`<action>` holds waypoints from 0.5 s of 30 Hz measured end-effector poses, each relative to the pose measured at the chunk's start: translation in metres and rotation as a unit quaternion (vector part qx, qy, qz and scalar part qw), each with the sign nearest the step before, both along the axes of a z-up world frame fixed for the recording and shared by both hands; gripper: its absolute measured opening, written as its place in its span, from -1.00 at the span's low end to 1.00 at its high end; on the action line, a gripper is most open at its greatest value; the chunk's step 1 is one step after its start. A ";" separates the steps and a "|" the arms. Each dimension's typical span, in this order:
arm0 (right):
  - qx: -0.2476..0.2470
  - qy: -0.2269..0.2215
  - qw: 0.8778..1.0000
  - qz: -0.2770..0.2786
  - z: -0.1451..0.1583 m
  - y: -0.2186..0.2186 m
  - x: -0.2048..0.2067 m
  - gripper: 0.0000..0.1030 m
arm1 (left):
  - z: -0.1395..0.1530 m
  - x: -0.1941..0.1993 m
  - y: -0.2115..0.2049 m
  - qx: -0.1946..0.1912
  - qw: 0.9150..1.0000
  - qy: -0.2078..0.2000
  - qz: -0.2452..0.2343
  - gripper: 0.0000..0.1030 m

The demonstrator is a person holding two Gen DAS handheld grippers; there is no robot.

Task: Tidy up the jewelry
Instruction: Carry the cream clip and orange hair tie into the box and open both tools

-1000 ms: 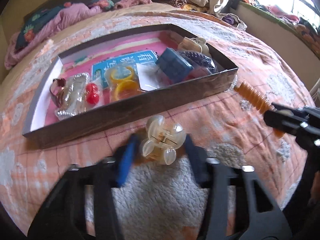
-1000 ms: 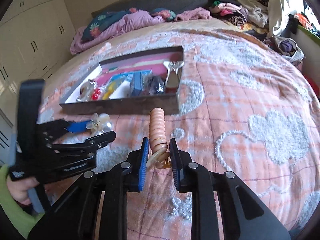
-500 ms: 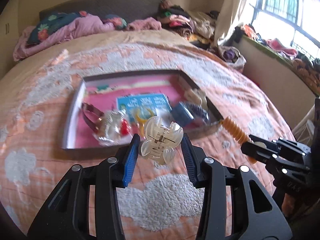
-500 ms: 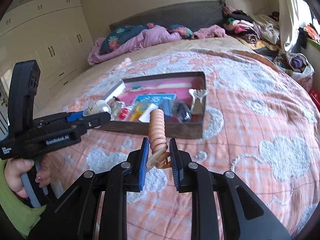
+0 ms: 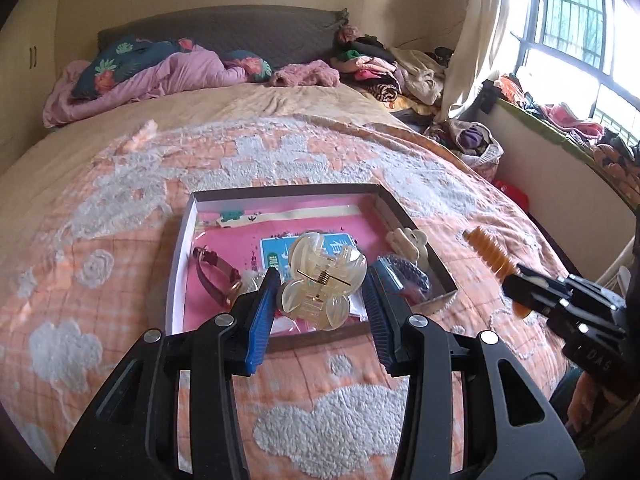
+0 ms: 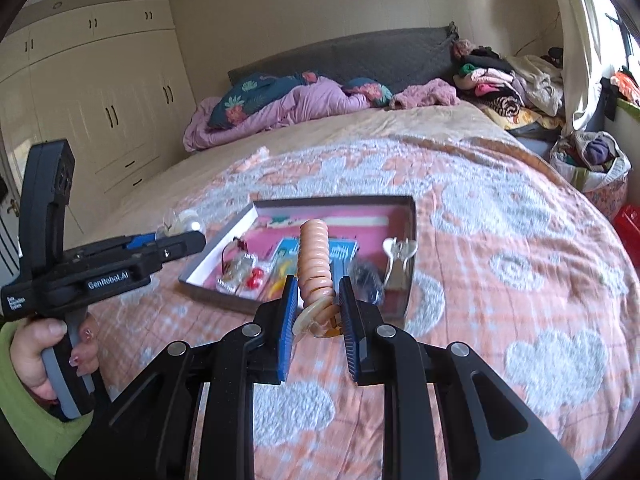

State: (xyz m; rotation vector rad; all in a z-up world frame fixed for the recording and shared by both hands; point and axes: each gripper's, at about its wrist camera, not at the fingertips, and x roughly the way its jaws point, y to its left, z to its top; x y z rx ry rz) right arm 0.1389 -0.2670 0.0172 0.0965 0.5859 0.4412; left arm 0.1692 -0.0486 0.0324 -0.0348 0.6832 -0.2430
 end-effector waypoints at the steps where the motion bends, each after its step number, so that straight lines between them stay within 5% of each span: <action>1: 0.001 -0.002 1.000 -0.001 0.002 0.000 0.002 -0.61 | 0.000 0.002 -0.001 0.000 1.000 0.000 0.001 -0.34; 15: -0.002 -0.020 1.000 -0.008 0.023 0.002 0.037 -0.61 | -0.003 0.029 -0.006 0.008 1.000 0.005 0.001 -0.34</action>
